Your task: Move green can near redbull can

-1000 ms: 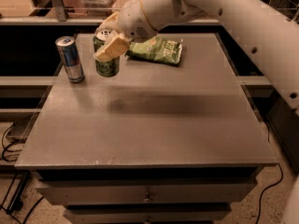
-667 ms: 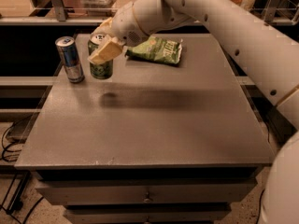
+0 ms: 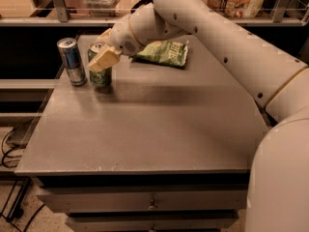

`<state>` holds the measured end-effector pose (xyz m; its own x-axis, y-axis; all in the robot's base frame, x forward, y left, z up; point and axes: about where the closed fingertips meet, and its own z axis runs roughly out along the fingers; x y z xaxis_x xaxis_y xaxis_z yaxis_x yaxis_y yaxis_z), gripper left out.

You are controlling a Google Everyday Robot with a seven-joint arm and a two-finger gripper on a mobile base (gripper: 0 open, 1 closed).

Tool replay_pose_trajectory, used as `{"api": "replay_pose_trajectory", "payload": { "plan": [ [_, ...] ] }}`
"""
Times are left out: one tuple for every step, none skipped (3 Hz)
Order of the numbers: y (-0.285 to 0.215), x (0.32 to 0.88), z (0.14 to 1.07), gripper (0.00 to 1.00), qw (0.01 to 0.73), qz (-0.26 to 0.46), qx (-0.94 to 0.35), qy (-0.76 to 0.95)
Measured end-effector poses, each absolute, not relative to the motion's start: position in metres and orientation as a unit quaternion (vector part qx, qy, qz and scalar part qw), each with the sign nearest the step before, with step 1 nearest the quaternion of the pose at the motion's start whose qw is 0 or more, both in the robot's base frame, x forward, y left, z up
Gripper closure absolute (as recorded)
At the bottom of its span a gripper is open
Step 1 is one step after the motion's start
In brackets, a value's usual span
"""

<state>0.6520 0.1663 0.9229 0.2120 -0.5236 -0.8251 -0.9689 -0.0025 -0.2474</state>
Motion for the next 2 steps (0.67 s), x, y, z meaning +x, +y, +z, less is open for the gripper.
{"api": "replay_pose_trajectory", "payload": {
  "plan": [
    [0.1776,0.6572,0.9195,0.36,0.422,0.272,-0.651,0.569],
    [0.1847,0.6581,0.9182,0.13,0.422,0.271,-0.652,0.569]
  ]
}}
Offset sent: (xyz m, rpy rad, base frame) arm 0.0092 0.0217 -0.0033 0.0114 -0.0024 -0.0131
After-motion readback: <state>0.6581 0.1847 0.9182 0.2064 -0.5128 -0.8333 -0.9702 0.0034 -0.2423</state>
